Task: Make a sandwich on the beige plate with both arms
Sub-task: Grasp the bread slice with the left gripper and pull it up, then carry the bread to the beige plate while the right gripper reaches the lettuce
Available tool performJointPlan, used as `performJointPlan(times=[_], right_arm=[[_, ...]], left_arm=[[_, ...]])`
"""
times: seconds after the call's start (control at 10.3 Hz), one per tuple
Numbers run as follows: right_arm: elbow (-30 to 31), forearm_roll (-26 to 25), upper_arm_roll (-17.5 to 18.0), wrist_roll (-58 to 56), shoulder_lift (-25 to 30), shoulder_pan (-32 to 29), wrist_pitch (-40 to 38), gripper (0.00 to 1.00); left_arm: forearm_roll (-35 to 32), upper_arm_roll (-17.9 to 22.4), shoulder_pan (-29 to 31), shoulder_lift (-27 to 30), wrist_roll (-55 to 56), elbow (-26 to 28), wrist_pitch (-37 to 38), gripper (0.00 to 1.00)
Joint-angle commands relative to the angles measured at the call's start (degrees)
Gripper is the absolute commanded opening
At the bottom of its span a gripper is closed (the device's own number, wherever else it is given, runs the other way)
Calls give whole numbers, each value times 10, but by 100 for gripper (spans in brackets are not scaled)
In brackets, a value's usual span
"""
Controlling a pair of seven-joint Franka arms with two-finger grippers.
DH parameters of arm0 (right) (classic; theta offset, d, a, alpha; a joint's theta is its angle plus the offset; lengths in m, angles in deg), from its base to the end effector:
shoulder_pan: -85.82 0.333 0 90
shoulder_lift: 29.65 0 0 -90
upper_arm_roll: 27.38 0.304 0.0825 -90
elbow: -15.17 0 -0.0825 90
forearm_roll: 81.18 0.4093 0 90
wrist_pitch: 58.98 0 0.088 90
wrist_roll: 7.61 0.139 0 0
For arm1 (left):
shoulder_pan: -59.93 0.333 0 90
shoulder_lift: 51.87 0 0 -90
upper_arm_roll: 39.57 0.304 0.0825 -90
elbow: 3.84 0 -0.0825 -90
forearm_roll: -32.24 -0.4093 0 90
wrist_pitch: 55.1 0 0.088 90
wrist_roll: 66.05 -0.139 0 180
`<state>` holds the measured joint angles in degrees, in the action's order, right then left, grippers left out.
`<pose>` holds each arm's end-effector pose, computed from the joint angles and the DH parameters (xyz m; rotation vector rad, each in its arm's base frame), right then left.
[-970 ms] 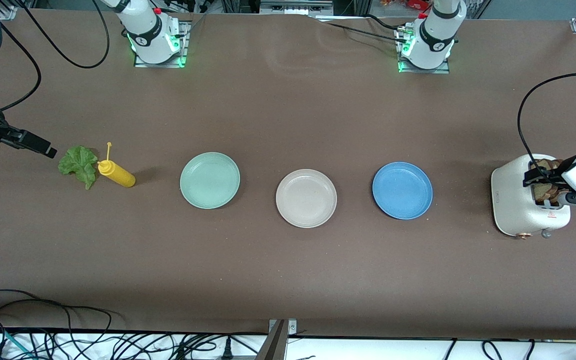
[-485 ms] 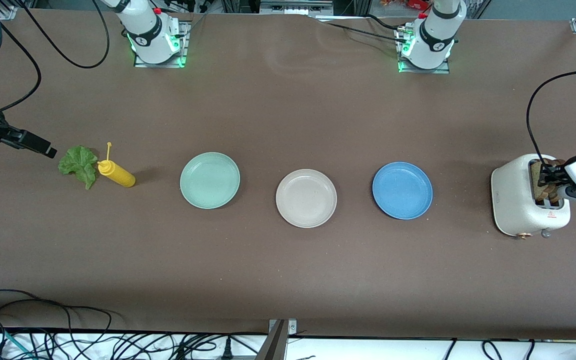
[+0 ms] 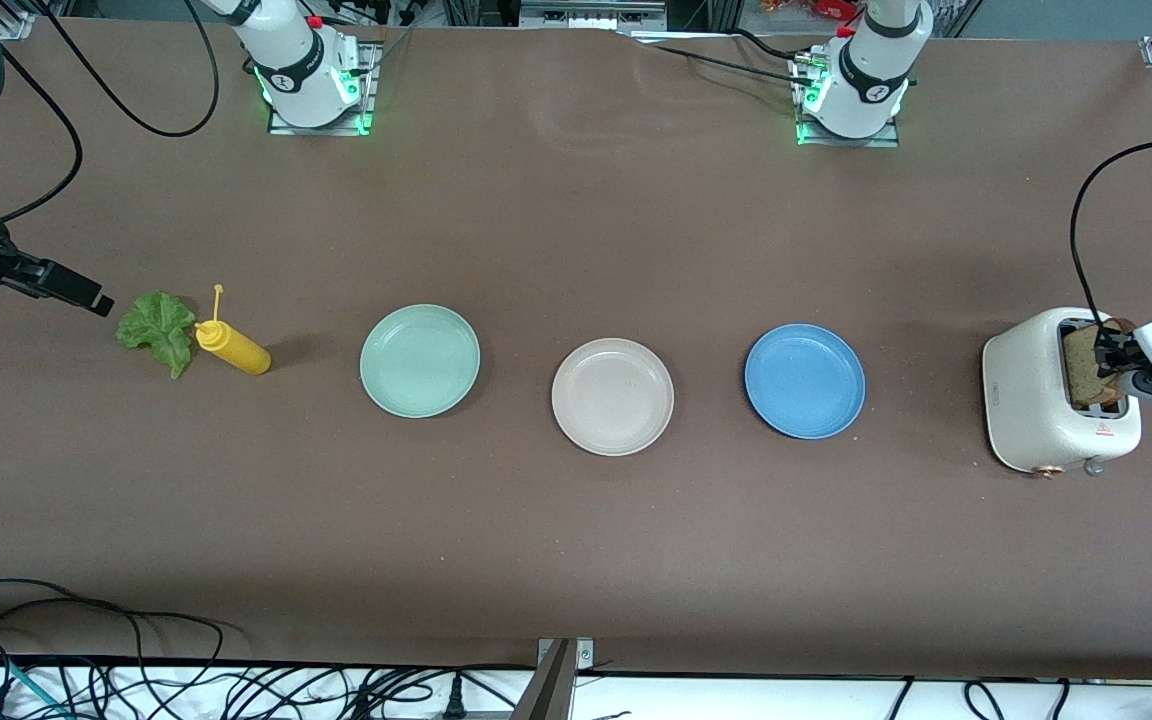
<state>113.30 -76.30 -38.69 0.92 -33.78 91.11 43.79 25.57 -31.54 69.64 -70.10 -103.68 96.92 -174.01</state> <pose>0.6087 -0.0518 0.4869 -3.0440 0.4162 -0.0137 0.6268 0.2054 0.3334 -2.9474 0.6135 0.1010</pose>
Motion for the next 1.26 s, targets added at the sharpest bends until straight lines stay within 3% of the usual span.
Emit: performJointPlan(times=[0.0, 0.29, 0.58, 0.87, 1.16], right_arm=[[11, 11, -1, -11, 12, -3, -2, 100], [5, 10, -14, -13, 10, -3, -4, 100], [8, 9, -58, -70, 0, -3, -23, 100], [13, 0, -131, -166, -38, -4, -24, 100], [66, 0, -144, -166, -67, -8, 3, 100]], left_arm=[[-20, -1, -4, 5, -21, -69, 59, 0], [-9, -11, -18, 5, -21, -125, 150, 0], [125, -27, -40, 6, -8, -140, 259, 0], [200, -40, -140, 5, 158, -139, 303, 0], [348, -40, -214, -44, 296, -144, 301, 0]])
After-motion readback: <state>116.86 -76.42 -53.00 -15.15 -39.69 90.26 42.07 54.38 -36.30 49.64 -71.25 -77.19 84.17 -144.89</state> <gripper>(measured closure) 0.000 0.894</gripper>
